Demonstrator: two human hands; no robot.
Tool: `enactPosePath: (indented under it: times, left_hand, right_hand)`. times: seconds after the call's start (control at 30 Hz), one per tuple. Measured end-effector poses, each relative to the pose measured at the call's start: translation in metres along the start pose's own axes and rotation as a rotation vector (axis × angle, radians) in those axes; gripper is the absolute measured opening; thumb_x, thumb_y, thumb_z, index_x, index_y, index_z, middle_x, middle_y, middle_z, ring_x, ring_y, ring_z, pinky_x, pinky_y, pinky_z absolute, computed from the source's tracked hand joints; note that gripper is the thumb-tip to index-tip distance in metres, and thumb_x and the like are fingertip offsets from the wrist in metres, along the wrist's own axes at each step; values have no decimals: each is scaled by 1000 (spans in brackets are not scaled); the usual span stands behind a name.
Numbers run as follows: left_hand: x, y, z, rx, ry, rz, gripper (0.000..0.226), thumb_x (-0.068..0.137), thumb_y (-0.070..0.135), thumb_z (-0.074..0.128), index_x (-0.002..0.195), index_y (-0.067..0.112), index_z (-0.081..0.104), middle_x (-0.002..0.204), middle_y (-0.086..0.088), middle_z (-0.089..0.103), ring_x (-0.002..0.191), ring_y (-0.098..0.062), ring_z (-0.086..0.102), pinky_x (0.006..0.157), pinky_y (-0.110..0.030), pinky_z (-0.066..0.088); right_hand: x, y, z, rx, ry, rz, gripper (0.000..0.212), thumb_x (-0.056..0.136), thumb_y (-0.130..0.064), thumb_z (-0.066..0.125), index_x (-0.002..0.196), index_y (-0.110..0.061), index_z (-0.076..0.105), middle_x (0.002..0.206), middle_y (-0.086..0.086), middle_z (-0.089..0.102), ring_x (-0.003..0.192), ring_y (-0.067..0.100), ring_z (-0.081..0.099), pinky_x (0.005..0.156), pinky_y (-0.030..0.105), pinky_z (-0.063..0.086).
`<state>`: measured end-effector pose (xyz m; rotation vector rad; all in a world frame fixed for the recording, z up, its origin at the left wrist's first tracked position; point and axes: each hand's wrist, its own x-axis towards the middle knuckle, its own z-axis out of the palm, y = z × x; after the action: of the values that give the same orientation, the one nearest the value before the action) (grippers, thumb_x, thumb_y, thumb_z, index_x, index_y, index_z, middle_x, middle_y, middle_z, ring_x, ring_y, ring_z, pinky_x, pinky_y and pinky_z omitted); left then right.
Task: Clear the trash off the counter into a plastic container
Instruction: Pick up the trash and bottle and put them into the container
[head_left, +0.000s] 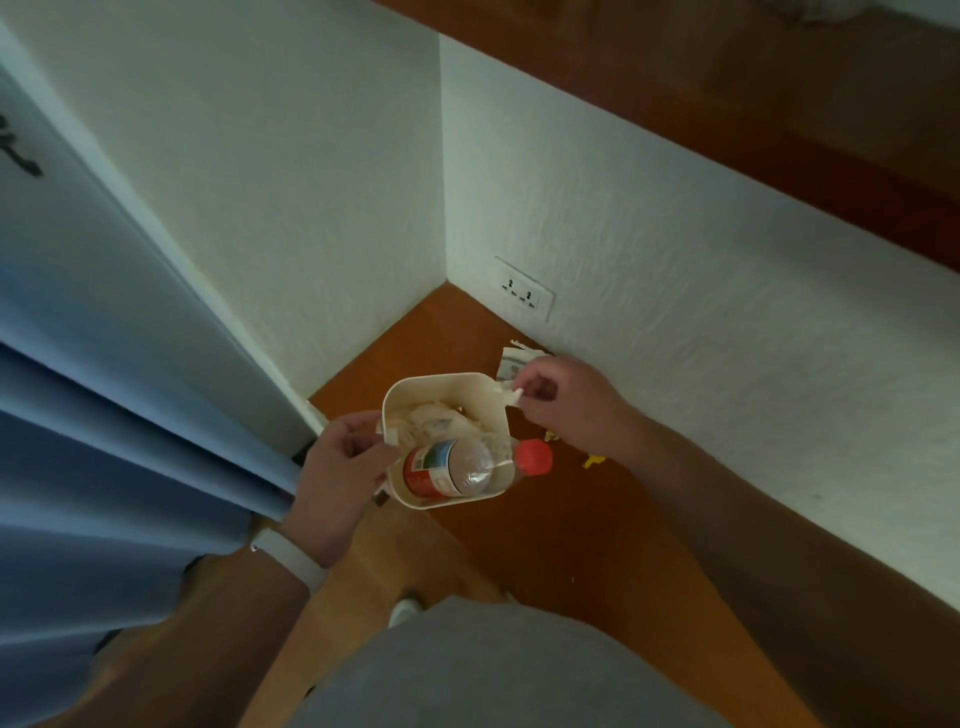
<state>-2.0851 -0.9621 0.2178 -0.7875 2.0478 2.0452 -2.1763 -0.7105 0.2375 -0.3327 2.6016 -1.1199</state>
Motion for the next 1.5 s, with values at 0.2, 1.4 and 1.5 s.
enactPosePath:
  times: [0.2,1.4,1.5]
  left_hand:
    - [0,3,3,-8,-20,10,30,91,6,69,118,19,63,102,-10,75,96,-29,74,83,-45,63]
    - [9,8,19,106,30,14,34,89,6,70,119,21,67,99,-7,77,94,-27,76,83,-46,62]
    - [6,8,13,100,41,27,33,89,6,70,118,22,66,99,-8,77,92,-27,76,74,-39,62]
  right_hand:
    - [13,-12,9,-23,-124,-57,14,84,-27,67,96,-33,67,85,-12,64,77,2,60,71,26,52]
    - [5,161,47,-225,11,643,17,87,-26,60,92,-11,54,95,9,59,88,27,60,65,33,44]
    - [-9,154,46,-219,41,628,17,88,-26,60,97,-14,53,91,4,59,83,24,60,64,32,46]
